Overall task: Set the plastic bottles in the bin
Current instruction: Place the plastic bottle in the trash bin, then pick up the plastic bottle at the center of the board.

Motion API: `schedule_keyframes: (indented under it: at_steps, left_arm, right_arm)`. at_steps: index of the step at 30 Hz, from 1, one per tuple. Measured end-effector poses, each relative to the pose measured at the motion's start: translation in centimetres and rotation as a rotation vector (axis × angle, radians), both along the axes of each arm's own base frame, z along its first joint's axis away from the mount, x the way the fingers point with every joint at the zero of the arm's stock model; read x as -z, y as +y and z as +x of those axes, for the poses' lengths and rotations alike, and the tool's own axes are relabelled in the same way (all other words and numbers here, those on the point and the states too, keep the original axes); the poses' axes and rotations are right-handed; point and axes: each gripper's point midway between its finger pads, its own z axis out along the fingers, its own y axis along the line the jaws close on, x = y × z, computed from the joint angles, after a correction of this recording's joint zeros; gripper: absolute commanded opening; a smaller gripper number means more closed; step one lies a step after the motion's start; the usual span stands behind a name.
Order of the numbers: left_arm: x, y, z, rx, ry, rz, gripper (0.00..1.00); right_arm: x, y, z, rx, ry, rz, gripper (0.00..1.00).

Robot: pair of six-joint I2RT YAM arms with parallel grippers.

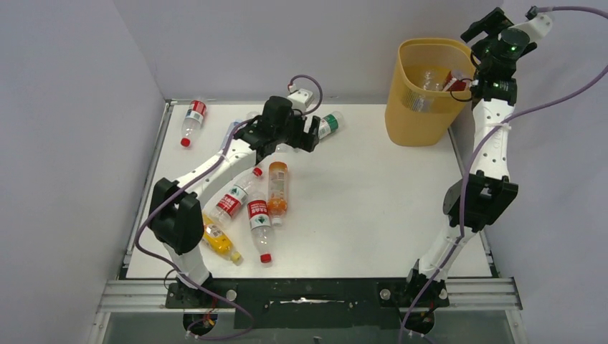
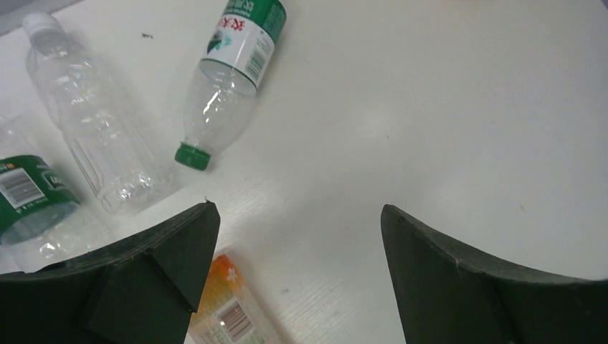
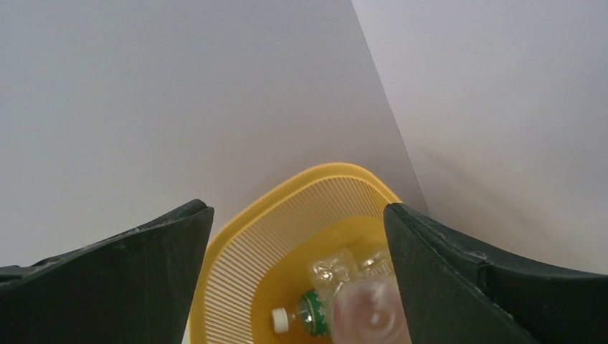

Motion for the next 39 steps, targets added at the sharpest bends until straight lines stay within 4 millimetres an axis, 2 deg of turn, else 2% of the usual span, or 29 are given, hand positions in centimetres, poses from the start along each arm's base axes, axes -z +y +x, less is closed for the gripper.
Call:
schedule_keyframes:
  at_steps: [2,4,7,9,12,15,20,24,28,36,39]
  left_arm:
    - [-0.7,-0.1,1.1,-0.004,-0.021,-0.005,0.84]
    - [-1.0,-0.1,1.8,-0.007,-0.03,-0.007,0.84]
    - [-0.6,0.1,3.0,-0.011,-0.027,-0.006,0.84]
    - [0.3,0.4,3.7,-0.015,-0.013,0.0,0.84]
    - [1.8,1.1,4.8,-0.025,0.01,0.01,0.84]
    - [3.7,1.8,6.1,-0.033,0.036,0.02,0.84]
    - [6.5,2.3,7.8,-0.028,0.05,0.04,0.84]
    - [8.1,1.6,9.2,-0.002,0.04,0.059,0.84]
    - [9.1,0.8,10.7,0.028,0.019,0.08,0.84]
    - [10.7,-0.7,13.1,0.083,-0.033,0.1,0.85]
    - [11.5,-1.3,13.9,0.1,-0.044,0.098,0.85]
  right_arm:
    - [2.3,-0.2,1.5,-0.015,0.045,0.008,0.97]
    - [4.0,-0.1,2.2,-0.031,0.087,0.02,0.97]
    - [5.4,0.6,2.4,-0.059,0.133,0.023,0.97]
    - [5.3,1.2,2.3,-0.073,0.139,0.015,0.97]
    - [4.5,2.7,1.4,-0.099,0.146,-0.007,0.98]
    - [2.8,5.0,-0.3,-0.132,0.139,-0.032,0.98]
    - [-2.1,10.9,-4.6,-0.221,0.079,-0.107,0.98]
    - [-4.0,15.6,-7.9,-0.304,0.046,-0.143,0.97]
    - [-2.6,18.9,-10.0,-0.376,0.084,-0.145,0.97]
    - [4.7,25.4,-11.5,-0.52,0.283,-0.146,0.97]
    - [6.4,26.5,-12.3,-0.55,0.346,-0.149,0.97]
